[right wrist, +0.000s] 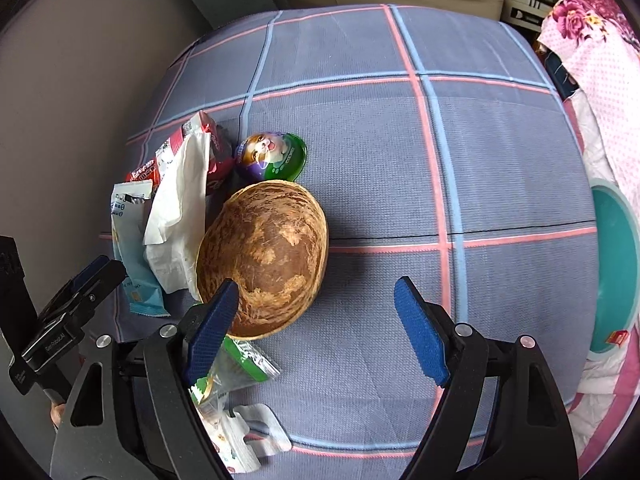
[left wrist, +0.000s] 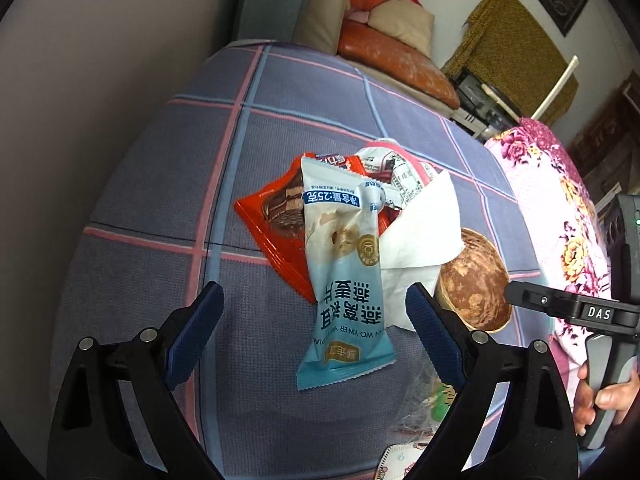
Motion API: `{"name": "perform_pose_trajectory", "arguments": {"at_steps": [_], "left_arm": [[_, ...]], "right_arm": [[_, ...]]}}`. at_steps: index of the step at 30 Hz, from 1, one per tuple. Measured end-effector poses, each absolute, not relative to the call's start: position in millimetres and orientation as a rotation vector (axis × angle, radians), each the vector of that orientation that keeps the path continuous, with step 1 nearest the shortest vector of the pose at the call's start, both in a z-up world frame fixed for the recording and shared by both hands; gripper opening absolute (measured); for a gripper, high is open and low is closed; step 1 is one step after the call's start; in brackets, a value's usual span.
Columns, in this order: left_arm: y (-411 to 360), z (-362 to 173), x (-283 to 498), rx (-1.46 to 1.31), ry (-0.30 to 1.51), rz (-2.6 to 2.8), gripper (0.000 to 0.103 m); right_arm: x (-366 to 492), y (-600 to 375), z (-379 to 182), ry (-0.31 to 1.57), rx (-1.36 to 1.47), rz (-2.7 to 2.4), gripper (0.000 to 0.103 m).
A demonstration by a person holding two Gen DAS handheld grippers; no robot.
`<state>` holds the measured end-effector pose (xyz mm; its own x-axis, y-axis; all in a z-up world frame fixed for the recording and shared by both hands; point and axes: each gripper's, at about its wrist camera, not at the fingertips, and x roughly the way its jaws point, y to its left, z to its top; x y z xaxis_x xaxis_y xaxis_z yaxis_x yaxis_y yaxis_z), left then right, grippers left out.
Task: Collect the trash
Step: 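Grasp the wooden bowl with the right gripper while the left grasps the blue-white snack bag, then carry bowl and snack bag over the wastebasket and open both grippers to drop them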
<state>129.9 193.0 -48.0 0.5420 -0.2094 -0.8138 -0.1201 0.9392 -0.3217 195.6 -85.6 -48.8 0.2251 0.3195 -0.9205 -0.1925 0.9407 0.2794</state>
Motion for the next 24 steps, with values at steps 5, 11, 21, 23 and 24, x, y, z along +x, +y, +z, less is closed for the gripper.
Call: {"name": "perform_pose_trajectory", "arguments": {"at_steps": [5,11,21,23,24], "left_arm": [[189.3,-59.7,132.8,-0.375,1.032,-0.077,0.071],[182.1,-63.8,132.4,-0.39,1.036,-0.137,0.041],[177.3,-49.0,120.0,-0.381,0.987,-0.121,0.023],[179.1,-43.6,117.0,-0.389,0.978,-0.116,0.023],[180.4,-40.7,115.4,-0.394,0.974,-0.116,0.023]], "right_arm": [[198.0,-78.4,-60.8,1.332,0.134,0.377,0.054],[199.5,-65.2,-73.0,1.344,0.141,0.412,0.038],[194.2,-76.2,-47.2,1.225,0.108,0.407,0.006],[192.8,-81.6,-40.2,1.2,0.101,0.395,0.006],[192.0,-84.6,-36.5,1.189,0.104,0.393,0.006]]}}
